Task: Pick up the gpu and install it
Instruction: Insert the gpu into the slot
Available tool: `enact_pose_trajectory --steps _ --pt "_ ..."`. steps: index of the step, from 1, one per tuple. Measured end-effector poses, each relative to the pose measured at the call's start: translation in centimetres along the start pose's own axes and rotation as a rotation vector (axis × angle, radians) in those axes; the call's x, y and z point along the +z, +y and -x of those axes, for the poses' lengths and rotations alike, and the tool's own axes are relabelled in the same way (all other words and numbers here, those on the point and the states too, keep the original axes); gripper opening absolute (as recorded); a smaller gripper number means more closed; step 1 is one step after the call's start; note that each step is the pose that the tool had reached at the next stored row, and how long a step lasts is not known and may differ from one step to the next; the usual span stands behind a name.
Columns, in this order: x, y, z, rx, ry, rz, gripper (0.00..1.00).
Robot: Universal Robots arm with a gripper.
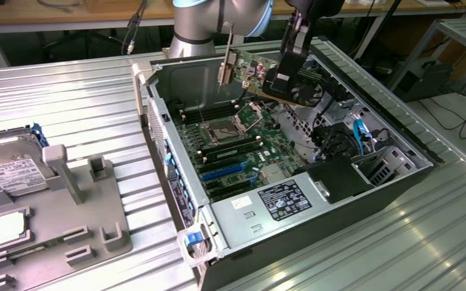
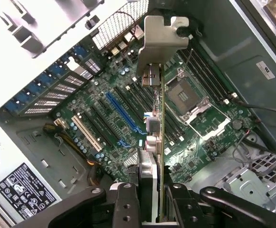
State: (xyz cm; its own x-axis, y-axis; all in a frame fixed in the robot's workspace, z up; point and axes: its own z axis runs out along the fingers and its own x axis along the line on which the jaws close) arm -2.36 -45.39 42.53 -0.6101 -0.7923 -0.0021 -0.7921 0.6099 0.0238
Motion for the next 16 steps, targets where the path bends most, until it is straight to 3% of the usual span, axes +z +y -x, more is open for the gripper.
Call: enact_pose_trajectory --steps 10,13,16 --pt "0.02 -0.02 -0.01 -0.152 0.0010 -0.0016 0.28" --pt "0.04 -0.02 -0.02 -0.174 -0.0026 -0.0003 0.28" --pt "0.07 -0.02 -0.01 -0.192 -0.0106 0.0047 0.28"
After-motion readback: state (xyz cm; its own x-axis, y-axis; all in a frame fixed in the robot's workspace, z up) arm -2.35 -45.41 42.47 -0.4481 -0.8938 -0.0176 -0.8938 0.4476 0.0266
